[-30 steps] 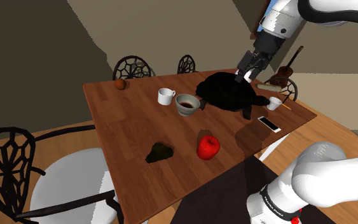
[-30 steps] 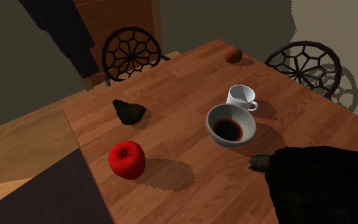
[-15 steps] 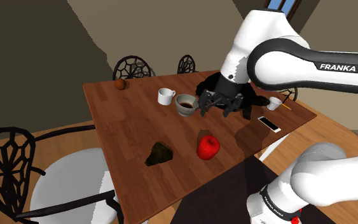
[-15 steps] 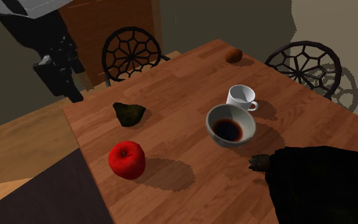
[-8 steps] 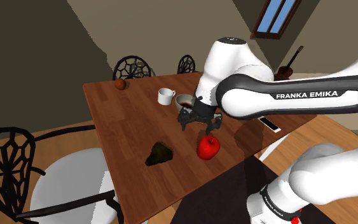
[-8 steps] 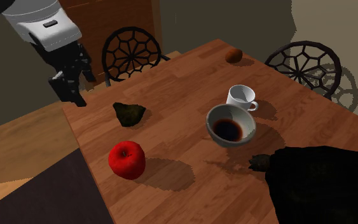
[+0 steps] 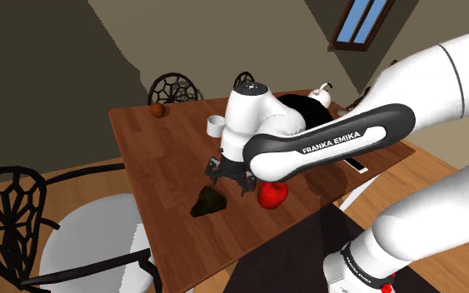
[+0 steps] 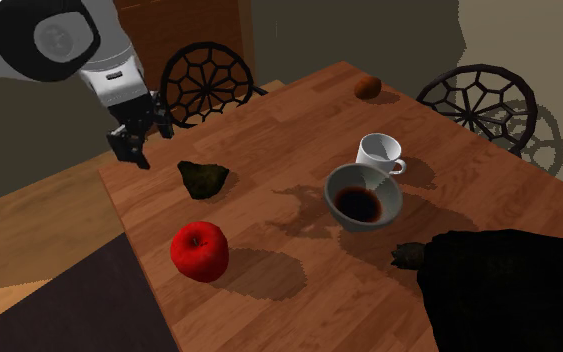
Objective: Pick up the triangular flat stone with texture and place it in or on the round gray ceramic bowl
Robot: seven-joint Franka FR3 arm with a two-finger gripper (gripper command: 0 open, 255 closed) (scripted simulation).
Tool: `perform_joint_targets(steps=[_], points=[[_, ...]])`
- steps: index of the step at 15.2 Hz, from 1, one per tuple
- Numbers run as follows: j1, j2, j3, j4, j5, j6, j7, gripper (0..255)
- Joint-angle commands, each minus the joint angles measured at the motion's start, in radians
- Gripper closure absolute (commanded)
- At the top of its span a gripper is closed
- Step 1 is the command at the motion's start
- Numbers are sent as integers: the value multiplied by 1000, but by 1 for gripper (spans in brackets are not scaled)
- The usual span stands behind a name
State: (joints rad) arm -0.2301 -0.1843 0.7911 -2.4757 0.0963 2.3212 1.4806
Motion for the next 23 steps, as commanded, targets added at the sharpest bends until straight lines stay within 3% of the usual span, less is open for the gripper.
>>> perform_joint_targets(steps=[1,4,6,9,17,23], points=[[-46,119,53,43,-110,38,167,0],[-46,319,59,121,-327,64,436,0],[4,438,11,183,-445,64,588,0],[103,584,-86,283,-551,60,756,0],[153,669,-157,284,-638,129,815,0],[153,669,-157,284,-638,129,815,0]])
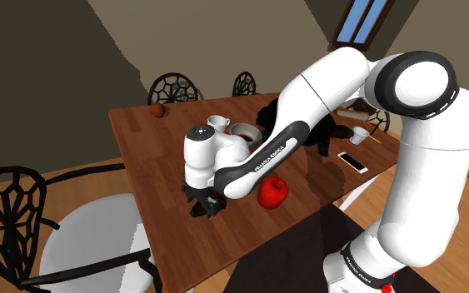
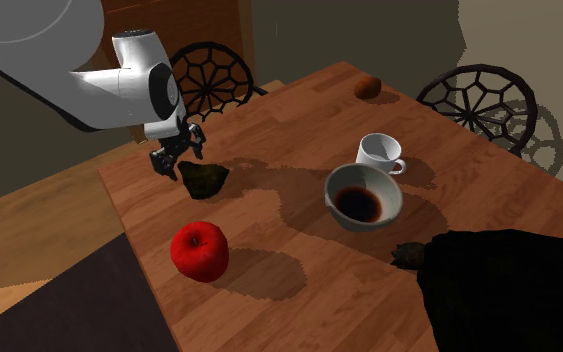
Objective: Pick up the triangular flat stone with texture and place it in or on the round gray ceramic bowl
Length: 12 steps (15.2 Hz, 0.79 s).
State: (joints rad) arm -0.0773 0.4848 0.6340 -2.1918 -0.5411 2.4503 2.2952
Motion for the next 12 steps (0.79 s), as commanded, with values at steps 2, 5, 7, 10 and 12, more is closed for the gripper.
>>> perform_joint_targets(steps=[2,5,7,10,12], points=[[0,0,0,0,0,0,0,0],[0,0,0,0,0,0,0,255],[0,1,0,1,0,0,0,255],[1,1,0,1,-1,0,0,255],[0,0,0,0,0,0,0,255]])
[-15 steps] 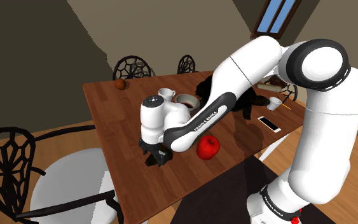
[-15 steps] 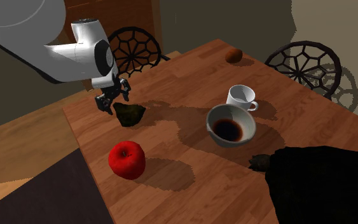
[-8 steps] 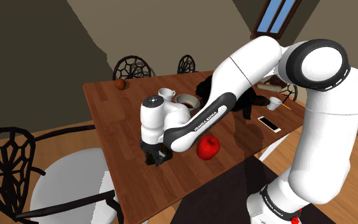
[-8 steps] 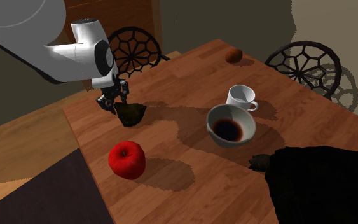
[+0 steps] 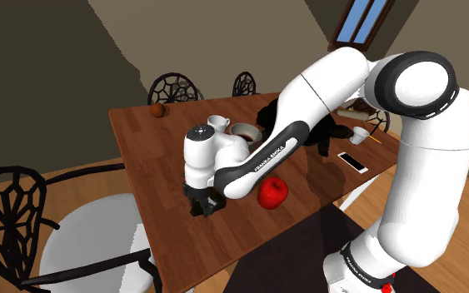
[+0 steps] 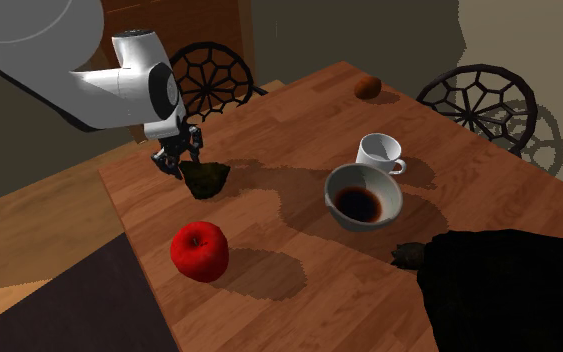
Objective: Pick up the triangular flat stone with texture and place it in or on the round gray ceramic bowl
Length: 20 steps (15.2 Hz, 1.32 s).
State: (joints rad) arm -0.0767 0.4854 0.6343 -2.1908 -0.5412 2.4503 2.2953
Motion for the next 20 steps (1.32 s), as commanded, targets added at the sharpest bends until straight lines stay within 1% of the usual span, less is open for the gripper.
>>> perform_joint_targets(steps=[1,12,20], points=[[-7,-12,9,-3,11,-8,-8,255],[-80,-144,103,-10,145,-103,-100,255],[-124,-238,157,4,245,-180,-171,255]])
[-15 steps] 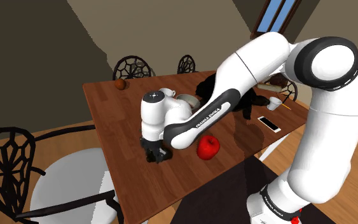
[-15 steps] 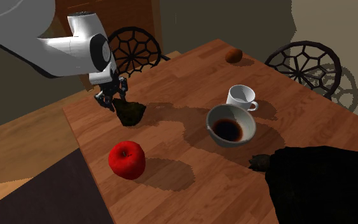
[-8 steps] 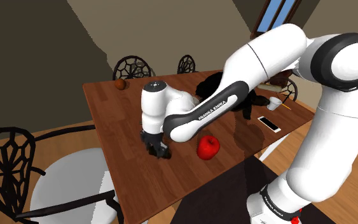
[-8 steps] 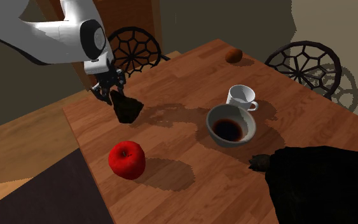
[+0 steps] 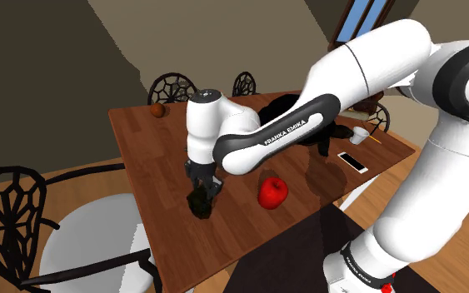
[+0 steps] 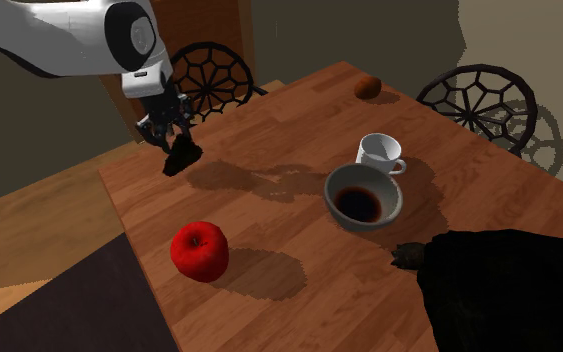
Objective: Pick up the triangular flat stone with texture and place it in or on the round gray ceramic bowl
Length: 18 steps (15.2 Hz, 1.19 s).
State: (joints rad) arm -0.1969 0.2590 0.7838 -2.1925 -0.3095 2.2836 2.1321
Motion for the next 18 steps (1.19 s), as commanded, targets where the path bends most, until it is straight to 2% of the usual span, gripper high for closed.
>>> perform_joint_targets(steps=[1,13,18], points=[[-8,-23,13,8,26,-23,-16,255],[-46,-145,52,56,151,-146,-107,255],[-119,-161,1,45,158,-135,-235,255]])
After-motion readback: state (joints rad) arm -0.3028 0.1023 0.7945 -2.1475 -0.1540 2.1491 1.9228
